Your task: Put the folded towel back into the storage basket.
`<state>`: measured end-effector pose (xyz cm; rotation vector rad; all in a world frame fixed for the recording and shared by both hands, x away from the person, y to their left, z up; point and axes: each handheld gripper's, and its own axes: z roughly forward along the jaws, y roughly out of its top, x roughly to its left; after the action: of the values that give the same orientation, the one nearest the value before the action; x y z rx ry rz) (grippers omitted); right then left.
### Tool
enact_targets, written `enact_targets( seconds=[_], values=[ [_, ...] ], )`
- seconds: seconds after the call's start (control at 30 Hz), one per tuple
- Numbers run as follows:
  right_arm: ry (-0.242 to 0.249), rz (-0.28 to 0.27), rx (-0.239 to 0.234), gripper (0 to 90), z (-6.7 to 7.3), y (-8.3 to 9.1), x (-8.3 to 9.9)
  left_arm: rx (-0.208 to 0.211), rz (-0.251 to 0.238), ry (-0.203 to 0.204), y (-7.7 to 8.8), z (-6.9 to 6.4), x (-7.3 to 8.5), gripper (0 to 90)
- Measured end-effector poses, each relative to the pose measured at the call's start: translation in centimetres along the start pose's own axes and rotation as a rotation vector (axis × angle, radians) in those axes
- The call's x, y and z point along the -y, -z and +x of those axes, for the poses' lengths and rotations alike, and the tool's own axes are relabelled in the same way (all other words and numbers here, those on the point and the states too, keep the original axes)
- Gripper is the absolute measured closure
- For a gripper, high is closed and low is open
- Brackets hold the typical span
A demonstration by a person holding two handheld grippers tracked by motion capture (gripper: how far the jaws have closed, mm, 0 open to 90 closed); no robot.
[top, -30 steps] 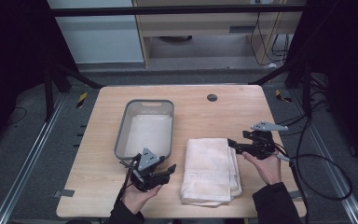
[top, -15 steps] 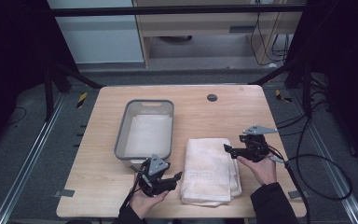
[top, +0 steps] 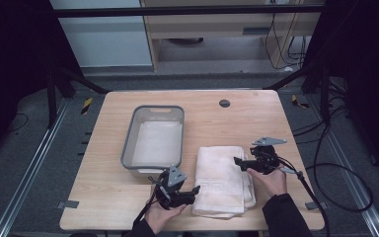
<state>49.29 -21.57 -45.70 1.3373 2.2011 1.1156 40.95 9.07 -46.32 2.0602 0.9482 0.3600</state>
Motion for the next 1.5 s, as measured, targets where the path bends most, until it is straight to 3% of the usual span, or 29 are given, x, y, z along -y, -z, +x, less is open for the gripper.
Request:
enact_targets(
  seconds=[0.17,0.3,0.7,1.03,1.3,1.5],
  values=[
    [0.003,0.019,0.009,21.4,0.0,-0.7,0.3,-0.003,0.020,-0.002,-0.8,-0.2,0.3,35.6],
    [-0.042,0.013,-0.005,21.9,-0.6,-1.0,0.8,-0.001,0.031,-0.005,-1.4,-0.2,0.4,35.0],
    [-0.053,0.048,-0.015,22.8,-0.6,-1.9,1.4,-0.005,0.062,-0.013,-3.0,-0.7,1.2,33.1],
    [-0.083,0.088,-0.032,25.0,-0.6,-2.7,1.9,0.020,0.091,0.024,-3.7,-0.4,1.3,32.9],
    [-0.137,0.117,-0.075,34.0,-0.7,-3.0,2.0,0.046,0.123,0.062,-4.0,-0.1,1.1,33.7],
    [-0.170,0.130,-0.112,43.2,-0.9,-3.1,2.0,0.077,0.125,0.067,-4.1,-0.2,1.0,41.9]
  ],
)
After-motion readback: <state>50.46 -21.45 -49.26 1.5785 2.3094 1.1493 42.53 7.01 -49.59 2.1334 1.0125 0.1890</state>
